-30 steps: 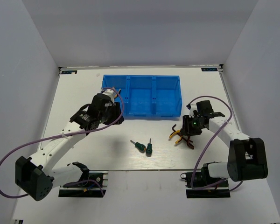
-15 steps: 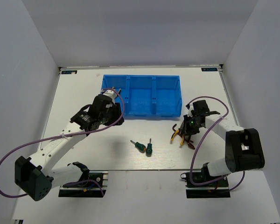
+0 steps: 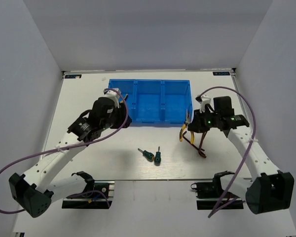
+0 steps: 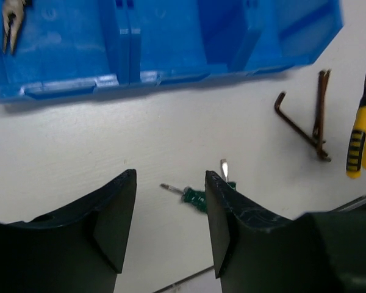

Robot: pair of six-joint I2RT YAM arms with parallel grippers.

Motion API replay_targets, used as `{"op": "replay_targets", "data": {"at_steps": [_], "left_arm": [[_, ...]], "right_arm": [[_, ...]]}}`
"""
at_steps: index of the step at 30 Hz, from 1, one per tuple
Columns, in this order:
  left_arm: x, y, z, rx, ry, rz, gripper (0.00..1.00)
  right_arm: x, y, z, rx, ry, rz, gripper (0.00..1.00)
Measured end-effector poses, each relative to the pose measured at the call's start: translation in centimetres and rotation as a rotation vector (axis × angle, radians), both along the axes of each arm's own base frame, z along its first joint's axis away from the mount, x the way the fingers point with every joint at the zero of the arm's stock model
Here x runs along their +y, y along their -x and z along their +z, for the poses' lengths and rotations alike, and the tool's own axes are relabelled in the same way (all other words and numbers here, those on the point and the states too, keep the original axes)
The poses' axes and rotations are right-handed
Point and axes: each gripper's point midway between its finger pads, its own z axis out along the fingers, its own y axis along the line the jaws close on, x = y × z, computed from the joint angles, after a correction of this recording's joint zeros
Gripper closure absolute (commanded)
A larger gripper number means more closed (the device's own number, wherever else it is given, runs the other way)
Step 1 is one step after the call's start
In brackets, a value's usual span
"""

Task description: Sort the tools into containers

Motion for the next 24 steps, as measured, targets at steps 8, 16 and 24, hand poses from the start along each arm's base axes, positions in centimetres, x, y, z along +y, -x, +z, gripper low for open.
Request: {"op": "replay_targets", "data": {"at_steps": [8,16,24], "left_arm": [[2.1,-0.9,8.9,-0.260,0.118,0.122,0.41],[5.1,0.3,14.5,-0.390,0.219,0.246,0.41],[7.1,2.4,13.6,-0.370,0.238,0.298,0.41]], "right_arm": [[7.9,-0.6,5.7,-0.114,-0.101,0.371,1.00],[22.3,-11.0,5.7,-0.207,-0.061,0.595,1.00],[30.9,-13.8,5.3,-0.322,-0.060,0.584,1.00]]}}
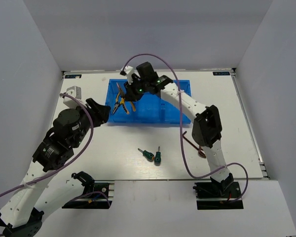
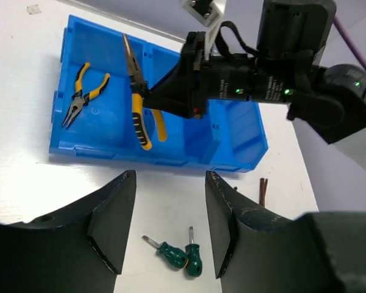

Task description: Sort the tools into containers

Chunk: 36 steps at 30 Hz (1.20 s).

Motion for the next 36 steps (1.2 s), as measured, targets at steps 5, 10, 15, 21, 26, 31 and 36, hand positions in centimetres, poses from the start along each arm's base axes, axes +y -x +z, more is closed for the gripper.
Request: {"op": "replay_targets", "data": {"at_steps": [5,10,15,21,26,31,36], "left_arm": [[0.3,0.2,-0.6,0.027,-0.003,0.014,0.41],[0.6,0.5,-1.1,0.045,-0.007,0.021,0.41],[0.9,1.0,-1.5,0.056,0.000,0.024,0.41],[1.0,1.4,-2.6,0.094,-0.012,0.021,0.41],[0.3,1.3,-4.3,0.157,-0.045,-0.005,0.48],[-1.3,1.2,-6.5,0.232,-0.074,-0.073,0.84],[-4.5,1.1,-11.8,0.358,-0.099,-0.209,1.00]], "right_arm": [[2.6,-0.6,-2.0,-0.058,0.025,-0.091,1.00],[3.5,-3.1,-5.8,-0.086,0.069,-0.193,1.00],[3.5,-6.2,-8.2,-0.170,0.116,-0.276,0.82],[3.4,-7.4,-7.6,-0.236,0.107,-0.302,0.47],[3.5,-6.8,-5.7,-0.229,0.067,-0.287,0.53],[1.7,-5.6,-0.7,-0.235,0.032,-0.305,1.00],[-5.7,-0.4,4.9,-0.236,0.052,-0.330,1.00]]}}
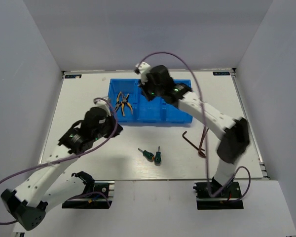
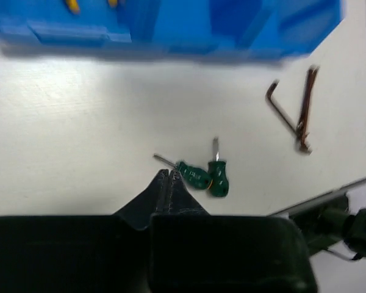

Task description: Sort the tools into containers

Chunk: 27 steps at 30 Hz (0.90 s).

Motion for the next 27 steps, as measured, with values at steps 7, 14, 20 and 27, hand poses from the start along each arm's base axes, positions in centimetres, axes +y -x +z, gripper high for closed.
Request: {"op": "replay_targets", "data": {"at_steps": [7,14,20,27], "left_arm": [[-5.0,1.6,-10.8,0.349,-0.078,-0.165,0.71],[-11.2,3.9,-16.2,0.548,-0.212,-0.291,0.46],[-14.6,4.4,-16.4,0.576,-0.226,-0.251,0.36],[-14.1,4.4,-16.5,0.642,-0.185,-0.021,0.36]], "right_arm": [[-11.7,12.5,0.3,0.074,0.042,0.136,0.43],[-19.5,22.1,-12.0,0.349,0.264,0.207,0.36],[-21.2,21.9,-12.6,0.335,0.277,0.153,0.36],[-22.7,21.1,-13.4,0.333,0.289,0.068,0.34]]}}
